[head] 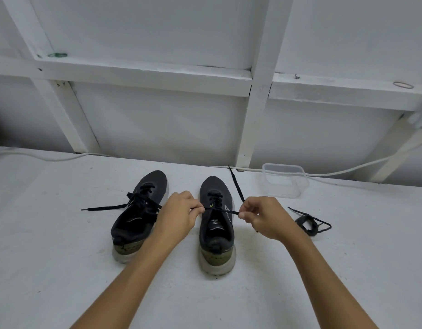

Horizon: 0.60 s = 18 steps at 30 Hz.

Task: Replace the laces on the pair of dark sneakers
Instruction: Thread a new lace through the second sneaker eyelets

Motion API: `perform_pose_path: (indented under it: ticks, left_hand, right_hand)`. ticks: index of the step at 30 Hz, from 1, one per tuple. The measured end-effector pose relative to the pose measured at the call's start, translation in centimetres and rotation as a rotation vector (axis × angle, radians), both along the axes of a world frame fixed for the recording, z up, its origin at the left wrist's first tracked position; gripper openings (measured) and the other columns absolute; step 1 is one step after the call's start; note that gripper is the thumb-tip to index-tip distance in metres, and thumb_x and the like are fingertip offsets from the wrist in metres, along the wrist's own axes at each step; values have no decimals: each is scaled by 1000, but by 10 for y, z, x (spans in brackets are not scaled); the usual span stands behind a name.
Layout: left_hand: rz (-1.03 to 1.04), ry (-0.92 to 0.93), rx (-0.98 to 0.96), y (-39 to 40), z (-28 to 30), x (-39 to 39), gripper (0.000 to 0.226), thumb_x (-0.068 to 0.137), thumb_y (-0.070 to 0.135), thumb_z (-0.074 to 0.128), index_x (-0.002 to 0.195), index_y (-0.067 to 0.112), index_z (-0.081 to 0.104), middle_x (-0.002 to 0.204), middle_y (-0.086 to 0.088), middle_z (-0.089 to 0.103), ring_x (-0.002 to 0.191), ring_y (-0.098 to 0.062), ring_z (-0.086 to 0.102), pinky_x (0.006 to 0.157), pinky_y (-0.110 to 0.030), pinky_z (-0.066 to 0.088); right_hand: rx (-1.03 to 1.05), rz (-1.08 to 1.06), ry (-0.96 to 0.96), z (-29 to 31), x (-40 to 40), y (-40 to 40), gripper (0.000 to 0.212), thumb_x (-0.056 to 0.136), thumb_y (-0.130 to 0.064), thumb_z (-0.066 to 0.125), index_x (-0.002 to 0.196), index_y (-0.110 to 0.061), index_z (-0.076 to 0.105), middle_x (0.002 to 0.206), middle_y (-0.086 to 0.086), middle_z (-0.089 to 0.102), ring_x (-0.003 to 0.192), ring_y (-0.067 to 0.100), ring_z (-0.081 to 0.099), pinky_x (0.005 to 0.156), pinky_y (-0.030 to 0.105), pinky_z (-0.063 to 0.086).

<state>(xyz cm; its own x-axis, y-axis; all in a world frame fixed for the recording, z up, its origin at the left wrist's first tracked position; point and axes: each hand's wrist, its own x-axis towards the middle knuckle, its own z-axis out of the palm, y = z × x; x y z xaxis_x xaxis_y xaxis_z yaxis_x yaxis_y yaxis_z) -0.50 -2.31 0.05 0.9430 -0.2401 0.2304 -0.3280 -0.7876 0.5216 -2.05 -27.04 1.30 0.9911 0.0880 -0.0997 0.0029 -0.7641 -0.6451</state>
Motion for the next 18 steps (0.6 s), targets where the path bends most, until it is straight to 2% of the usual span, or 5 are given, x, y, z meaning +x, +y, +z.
perform_pose_path:
  ticks: [4, 6, 9, 15, 18]
  left_hand:
    - [-62, -64, 209, 5, -1, -6, 23, 100, 22, 58, 116, 23, 74, 103, 4, 67, 102, -25, 53, 79, -34, 37]
    - [-124, -21, 147, 9, 0, -8, 26, 99, 10, 56, 120, 18, 70, 103, 0, 65, 96, -26, 59, 81, -36, 45]
    - [-119, 1, 131, 14, -2, -12, 19, 98, 4, 53, 105, 13, 69, 100, 1, 62, 81, -27, 62, 71, -37, 49]
    - [78, 80, 131, 14, -6, -1, 32, 100, 6, 52, 124, 17, 70, 109, -4, 69, 99, -23, 63, 84, -32, 49]
    - [178, 95, 38, 9, -3, 6, 35, 99, 5, 53, 126, 18, 70, 110, -7, 73, 100, -25, 66, 86, -30, 49]
  right_hand:
    - [-50, 30, -22, -4, 0, 6, 23, 92, -13, 71, 84, -34, 70, 75, -22, 65, 67, -3, 62, 63, 20, 48]
    - [-80, 52, -38, -6, -2, 3, 33, 91, -5, 68, 80, -36, 65, 76, -21, 65, 72, -3, 63, 64, 24, 51]
    - [-192, 68, -44, -7, -2, -4, 32, 92, -3, 63, 85, -32, 73, 86, -15, 70, 83, 9, 66, 76, 36, 56]
    - [-210, -58, -153, -8, 5, -9, 29, 95, -7, 66, 113, -27, 78, 97, -3, 76, 82, 8, 59, 71, 23, 41]
    - [-114, -162, -179, -3, 10, 0, 29, 93, -8, 66, 115, -23, 78, 96, -1, 78, 82, 15, 67, 74, 21, 48]
